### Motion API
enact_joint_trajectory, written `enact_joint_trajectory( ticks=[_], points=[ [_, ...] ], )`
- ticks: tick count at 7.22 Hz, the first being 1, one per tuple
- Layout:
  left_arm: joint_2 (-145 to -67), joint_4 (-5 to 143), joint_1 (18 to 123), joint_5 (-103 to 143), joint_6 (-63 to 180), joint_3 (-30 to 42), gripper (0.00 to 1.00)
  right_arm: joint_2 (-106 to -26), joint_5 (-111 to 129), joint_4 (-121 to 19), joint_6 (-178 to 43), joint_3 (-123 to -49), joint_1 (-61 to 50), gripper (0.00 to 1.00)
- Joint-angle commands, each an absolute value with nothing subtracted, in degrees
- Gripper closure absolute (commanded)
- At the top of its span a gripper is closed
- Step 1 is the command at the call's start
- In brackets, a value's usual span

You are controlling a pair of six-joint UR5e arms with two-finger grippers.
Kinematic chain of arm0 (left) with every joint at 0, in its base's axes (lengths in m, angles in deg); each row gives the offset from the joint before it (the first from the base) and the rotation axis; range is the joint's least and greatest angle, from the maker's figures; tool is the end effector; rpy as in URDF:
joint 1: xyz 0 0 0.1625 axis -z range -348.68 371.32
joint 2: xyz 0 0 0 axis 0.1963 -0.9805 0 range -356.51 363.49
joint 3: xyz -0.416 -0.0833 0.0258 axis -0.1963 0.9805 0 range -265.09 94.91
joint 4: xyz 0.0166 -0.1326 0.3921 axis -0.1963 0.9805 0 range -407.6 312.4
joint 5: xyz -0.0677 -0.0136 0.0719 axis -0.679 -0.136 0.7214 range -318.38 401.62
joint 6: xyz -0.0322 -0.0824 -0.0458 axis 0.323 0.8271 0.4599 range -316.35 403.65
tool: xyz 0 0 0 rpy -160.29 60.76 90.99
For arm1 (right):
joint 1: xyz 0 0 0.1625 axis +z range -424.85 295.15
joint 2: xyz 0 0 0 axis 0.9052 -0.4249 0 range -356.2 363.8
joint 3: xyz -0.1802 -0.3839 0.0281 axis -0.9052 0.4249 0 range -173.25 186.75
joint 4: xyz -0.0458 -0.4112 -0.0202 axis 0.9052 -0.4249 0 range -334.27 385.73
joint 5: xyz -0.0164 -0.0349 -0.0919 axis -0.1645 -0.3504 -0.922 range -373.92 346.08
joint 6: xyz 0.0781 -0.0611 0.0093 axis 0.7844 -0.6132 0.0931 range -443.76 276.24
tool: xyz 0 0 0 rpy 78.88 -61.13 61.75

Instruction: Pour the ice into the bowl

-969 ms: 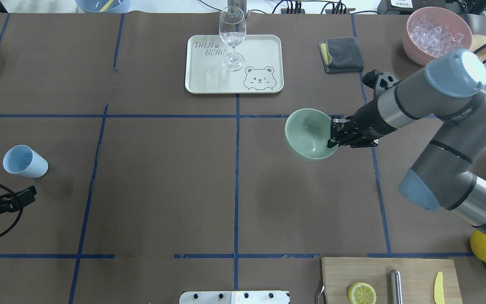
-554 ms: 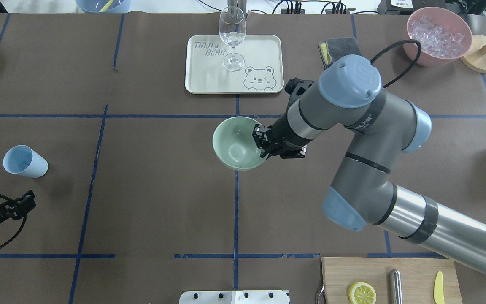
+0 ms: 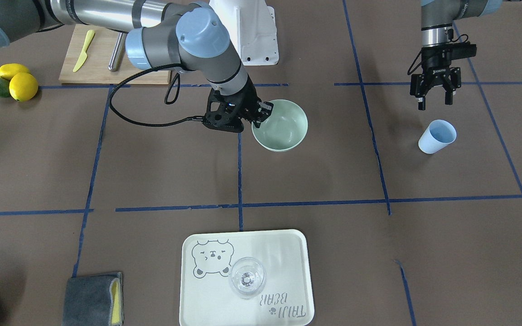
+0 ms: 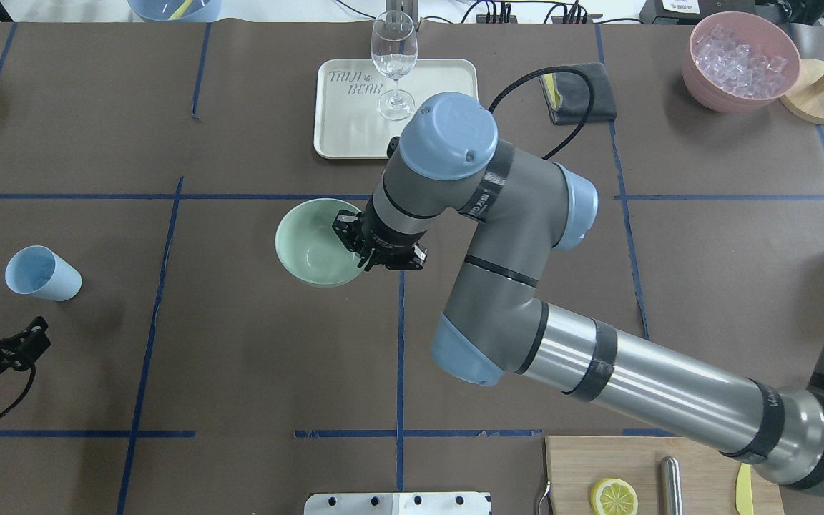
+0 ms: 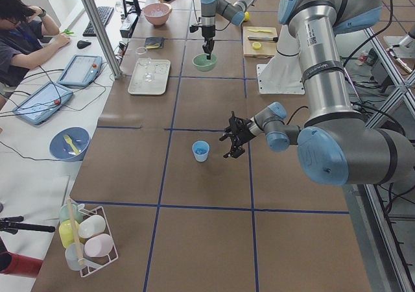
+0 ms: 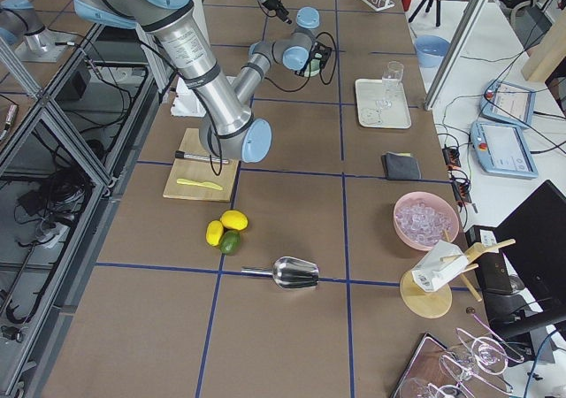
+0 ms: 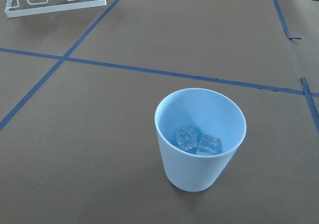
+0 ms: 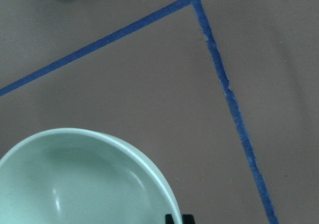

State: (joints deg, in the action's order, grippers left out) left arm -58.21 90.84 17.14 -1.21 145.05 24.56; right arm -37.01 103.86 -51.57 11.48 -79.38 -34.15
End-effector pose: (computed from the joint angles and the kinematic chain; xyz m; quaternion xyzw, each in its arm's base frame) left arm 0.2837 -0.2364 0.5840 0.3606 0.3297 -0.2637 0.8317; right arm -0.5790 -0.4448 0.1234 -0.1010 -0.5055 0.1512 0.8435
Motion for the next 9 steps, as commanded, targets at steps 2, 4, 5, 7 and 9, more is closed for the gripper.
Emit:
enact_joint_trajectory(
  ticks=[2, 4, 5, 7, 9],
  points=[
    [-62.23, 97.77, 17.04, 6.53, 142.28, 19.16, 0.03, -30.85, 102.1, -51.09, 12.39, -71.05, -35.23, 1.0],
    [-64.27, 97.77, 17.04, 8.38, 137.28, 16.61, 0.03, -26.46, 101.75, -50.65, 12.57, -65.35, -35.85, 1.0],
    [-65.15, 97.77, 17.04, 8.48, 137.07, 15.73, 0.03, -26.0, 101.66, -49.51, 12.83, -63.75, -36.63, 1.0],
    [-66.3, 97.77, 17.04, 8.4, 136.9, 14.94, 0.03, -22.15, 99.57, -46.61, 14.06, -57.18, -38.82, 1.0],
    [-67.17, 98.21, 17.04, 8.13, 133.66, 14.84, 0.03, -22.13, 95.97, -46.51, 13.89, -56.7, -39.72, 1.0]
  ],
)
